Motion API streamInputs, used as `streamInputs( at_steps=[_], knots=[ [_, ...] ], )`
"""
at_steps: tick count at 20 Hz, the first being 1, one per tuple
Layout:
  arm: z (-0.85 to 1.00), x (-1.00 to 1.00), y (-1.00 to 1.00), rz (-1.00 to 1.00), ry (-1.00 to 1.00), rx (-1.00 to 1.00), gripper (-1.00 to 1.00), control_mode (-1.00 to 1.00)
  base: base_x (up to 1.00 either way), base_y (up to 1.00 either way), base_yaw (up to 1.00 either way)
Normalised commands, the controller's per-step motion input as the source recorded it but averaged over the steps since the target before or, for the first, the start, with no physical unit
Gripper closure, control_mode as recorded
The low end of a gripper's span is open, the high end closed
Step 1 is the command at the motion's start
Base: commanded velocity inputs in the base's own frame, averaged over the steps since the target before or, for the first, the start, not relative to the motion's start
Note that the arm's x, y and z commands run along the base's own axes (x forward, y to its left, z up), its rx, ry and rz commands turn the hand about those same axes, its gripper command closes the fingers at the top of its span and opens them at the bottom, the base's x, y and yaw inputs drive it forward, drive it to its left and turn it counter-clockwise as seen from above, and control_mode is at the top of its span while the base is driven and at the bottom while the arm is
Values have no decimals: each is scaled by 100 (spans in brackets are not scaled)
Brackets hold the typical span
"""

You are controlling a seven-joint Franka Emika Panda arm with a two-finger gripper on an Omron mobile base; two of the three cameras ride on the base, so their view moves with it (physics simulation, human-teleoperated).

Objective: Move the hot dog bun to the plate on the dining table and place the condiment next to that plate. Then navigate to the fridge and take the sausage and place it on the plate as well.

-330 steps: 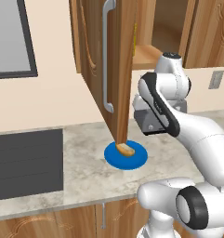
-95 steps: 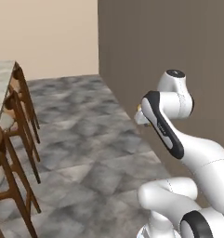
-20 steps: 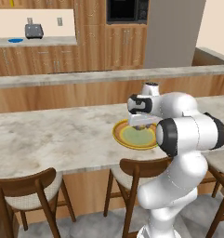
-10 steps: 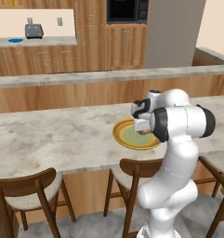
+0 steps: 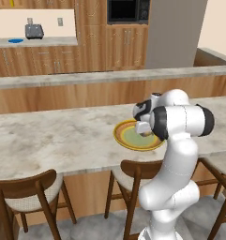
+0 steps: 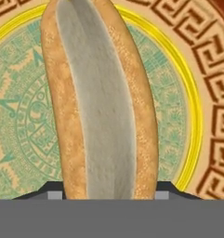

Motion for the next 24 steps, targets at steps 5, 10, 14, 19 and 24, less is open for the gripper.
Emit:
streamInputs(
  at_steps=[5, 10, 14, 19, 24],
  knots=[
    [26, -23, 6, 2, -3, -3, -100, -100, 0, 0, 0],
    [72, -69, 17, 1, -7, -3, -100, -100, 0, 0, 0],
    [98, -100, 20, 5, -18, -1, -100, -100, 0, 0, 0],
    [80, -100, 29, 8, -18, -2, -100, -100, 0, 0, 0],
    [54, -100, 32, 7, -11, -3, -100, -100, 0, 0, 0]
  ],
)
